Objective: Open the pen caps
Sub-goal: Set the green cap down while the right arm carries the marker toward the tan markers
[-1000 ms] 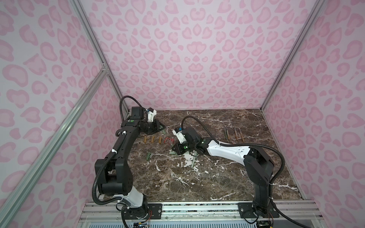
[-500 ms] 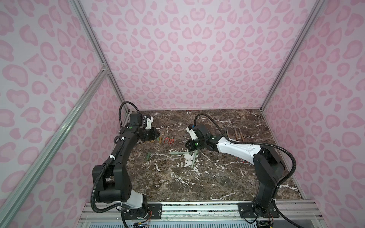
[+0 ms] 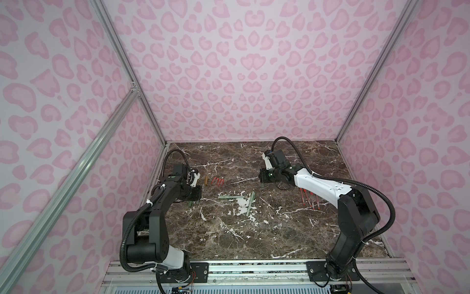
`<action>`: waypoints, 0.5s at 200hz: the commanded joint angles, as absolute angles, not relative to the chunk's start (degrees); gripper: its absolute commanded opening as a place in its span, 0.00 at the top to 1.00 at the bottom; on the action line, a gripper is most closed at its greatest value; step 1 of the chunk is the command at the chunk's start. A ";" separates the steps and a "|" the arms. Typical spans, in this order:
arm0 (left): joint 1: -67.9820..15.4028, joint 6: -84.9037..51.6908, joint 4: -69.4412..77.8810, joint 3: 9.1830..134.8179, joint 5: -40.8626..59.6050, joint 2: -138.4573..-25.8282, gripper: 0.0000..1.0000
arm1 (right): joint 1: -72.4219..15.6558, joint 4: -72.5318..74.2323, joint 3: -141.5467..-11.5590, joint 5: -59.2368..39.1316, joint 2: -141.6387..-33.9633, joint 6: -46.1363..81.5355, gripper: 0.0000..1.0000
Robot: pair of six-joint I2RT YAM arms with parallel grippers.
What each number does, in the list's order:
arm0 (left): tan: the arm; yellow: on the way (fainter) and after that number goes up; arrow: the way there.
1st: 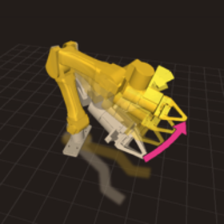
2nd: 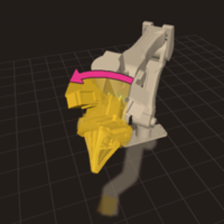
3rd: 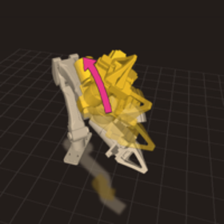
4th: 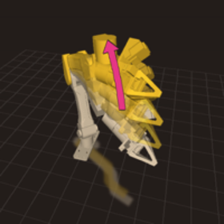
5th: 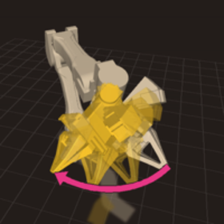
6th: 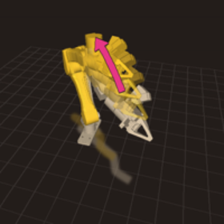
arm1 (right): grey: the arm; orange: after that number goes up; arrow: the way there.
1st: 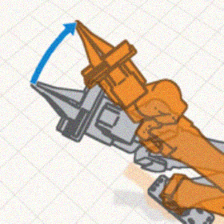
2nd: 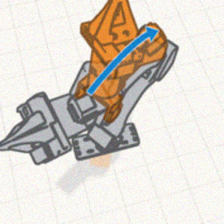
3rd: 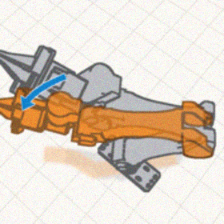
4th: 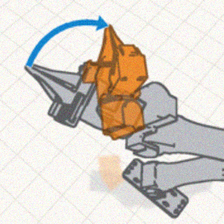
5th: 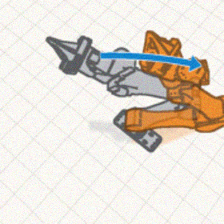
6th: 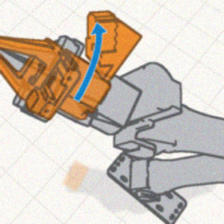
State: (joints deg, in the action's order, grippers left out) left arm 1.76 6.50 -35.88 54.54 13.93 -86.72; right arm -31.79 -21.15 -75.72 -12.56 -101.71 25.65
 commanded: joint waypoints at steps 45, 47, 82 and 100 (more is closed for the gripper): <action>0.11 7.04 -35.33 55.86 8.96 -92.18 0.98 | -27.48 -23.43 -74.55 -10.55 -101.25 24.61 1.00; 0.14 7.03 -35.33 55.96 8.65 -92.48 0.98 | -27.37 -23.50 -74.56 -10.55 -101.25 24.57 1.00; 0.09 6.44 -34.92 57.38 5.98 -94.89 0.98 | -26.20 -23.63 -74.58 -10.63 -101.24 23.58 1.00; 0.07 6.63 -34.42 57.38 4.94 -96.07 0.96 | -25.52 -24.36 -74.89 -10.76 -101.77 23.07 1.00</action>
State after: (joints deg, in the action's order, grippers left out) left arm 0.08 6.98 -35.14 56.90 7.31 -94.85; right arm -26.09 -23.59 -74.78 -11.38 -101.34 24.36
